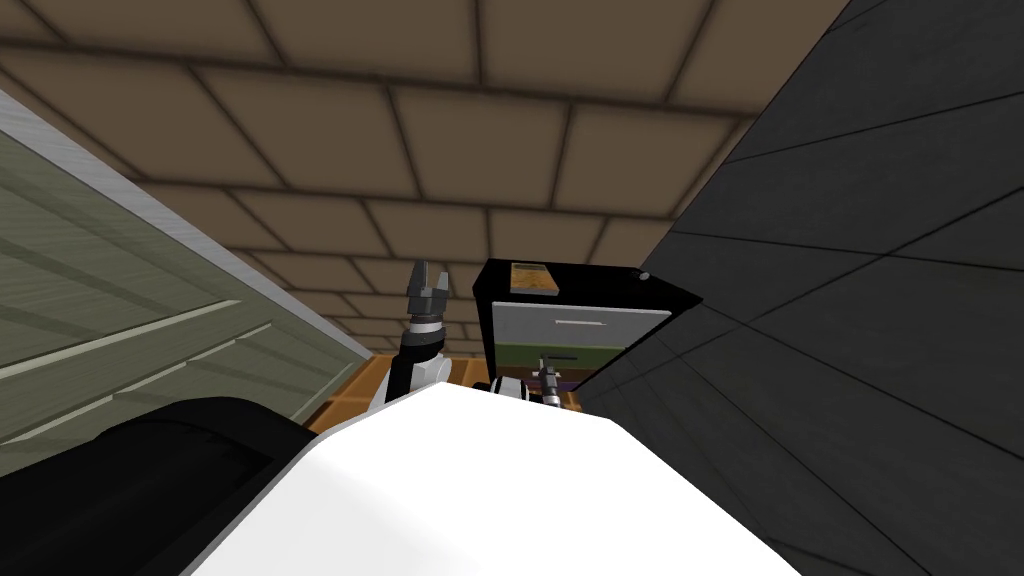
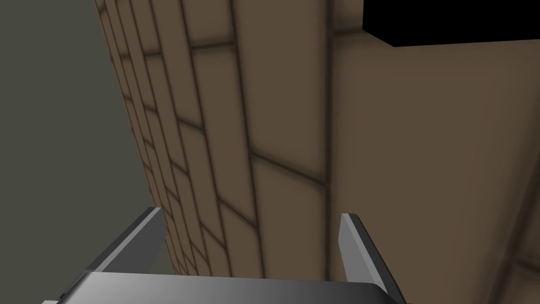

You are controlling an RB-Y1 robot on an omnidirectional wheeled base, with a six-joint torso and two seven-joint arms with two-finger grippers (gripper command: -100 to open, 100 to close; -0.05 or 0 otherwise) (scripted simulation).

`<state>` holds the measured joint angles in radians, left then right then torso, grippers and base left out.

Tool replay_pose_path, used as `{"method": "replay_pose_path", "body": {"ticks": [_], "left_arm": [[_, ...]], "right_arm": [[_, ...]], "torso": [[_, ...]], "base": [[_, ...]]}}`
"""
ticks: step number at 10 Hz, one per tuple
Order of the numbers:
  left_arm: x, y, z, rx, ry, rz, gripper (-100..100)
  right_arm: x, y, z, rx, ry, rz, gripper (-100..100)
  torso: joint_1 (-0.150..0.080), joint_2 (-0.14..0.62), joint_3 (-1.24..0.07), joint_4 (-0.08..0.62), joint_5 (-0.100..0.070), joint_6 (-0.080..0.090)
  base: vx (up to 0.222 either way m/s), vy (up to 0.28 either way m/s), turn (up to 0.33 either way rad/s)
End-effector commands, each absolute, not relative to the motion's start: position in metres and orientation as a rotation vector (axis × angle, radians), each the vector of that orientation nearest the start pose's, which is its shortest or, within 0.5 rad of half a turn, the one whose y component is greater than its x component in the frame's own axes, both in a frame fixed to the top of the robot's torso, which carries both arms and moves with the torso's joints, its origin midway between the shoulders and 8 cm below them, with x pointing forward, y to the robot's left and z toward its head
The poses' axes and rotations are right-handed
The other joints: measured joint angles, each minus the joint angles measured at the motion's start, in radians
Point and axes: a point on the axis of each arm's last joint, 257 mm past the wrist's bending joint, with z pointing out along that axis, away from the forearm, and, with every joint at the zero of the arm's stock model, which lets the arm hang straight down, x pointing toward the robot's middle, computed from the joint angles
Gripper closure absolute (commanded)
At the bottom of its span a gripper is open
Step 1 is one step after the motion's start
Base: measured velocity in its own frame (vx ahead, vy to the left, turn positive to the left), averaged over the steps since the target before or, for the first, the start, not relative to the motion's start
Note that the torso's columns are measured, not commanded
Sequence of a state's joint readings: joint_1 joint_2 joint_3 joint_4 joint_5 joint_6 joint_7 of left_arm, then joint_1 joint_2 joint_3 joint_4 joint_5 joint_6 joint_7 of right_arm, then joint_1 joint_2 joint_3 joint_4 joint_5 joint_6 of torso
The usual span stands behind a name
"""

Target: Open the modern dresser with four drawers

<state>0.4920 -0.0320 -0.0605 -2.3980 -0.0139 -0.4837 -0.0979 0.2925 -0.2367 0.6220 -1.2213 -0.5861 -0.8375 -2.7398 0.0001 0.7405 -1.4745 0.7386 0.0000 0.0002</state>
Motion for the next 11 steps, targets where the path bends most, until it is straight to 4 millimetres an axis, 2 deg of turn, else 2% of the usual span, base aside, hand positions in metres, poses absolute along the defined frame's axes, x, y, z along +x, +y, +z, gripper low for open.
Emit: {"method": "replay_pose_path", "body": {"ticks": [1, 5, 9, 10, 11], "left_arm": [[0.323, 0.258, 0.075, -0.559, 0.537, -1.285, 0], [0.323, 0.258, 0.076, -0.559, 0.537, -1.285, 0], [0.323, 0.258, 0.075, -0.559, 0.537, -1.285, 0], [0.323, 0.258, 0.075, -0.559, 0.537, -1.285, 0], [0.323, 0.258, 0.075, -0.559, 0.537, -1.285, 0]], "right_arm": [[0.350, -0.141, -0.364, -1.236, 1.068, -1.125, 100], [0.351, -0.139, -0.361, -1.235, 1.065, -1.123, 100], [0.342, -0.136, -0.365, -1.257, 1.065, -1.103, 100], [0.349, -0.140, -0.356, -1.246, 1.055, -1.106, -100], [0.353, -0.141, -0.351, -1.249, 1.049, -1.099, -100]], "torso": [[-0.001, -0.006, -0.001, -0.005, -0.002, -0.001], [0.001, -0.003, -0.001, -0.003, -0.001, -0.001], [0.000, -0.003, -0.001, -0.003, -0.001, -0.001], [0.000, -0.003, -0.001, -0.003, -0.001, -0.001], [0.002, -0.008, -0.004, -0.003, 0.000, -0.001]], "base": [[-0.119, -0.019, -0.039], [-0.158, -0.022, -0.025], [-0.166, -0.023, -0.024], [-0.098, 0.002, -0.090], [-0.011, 0.032, -0.129]]}}
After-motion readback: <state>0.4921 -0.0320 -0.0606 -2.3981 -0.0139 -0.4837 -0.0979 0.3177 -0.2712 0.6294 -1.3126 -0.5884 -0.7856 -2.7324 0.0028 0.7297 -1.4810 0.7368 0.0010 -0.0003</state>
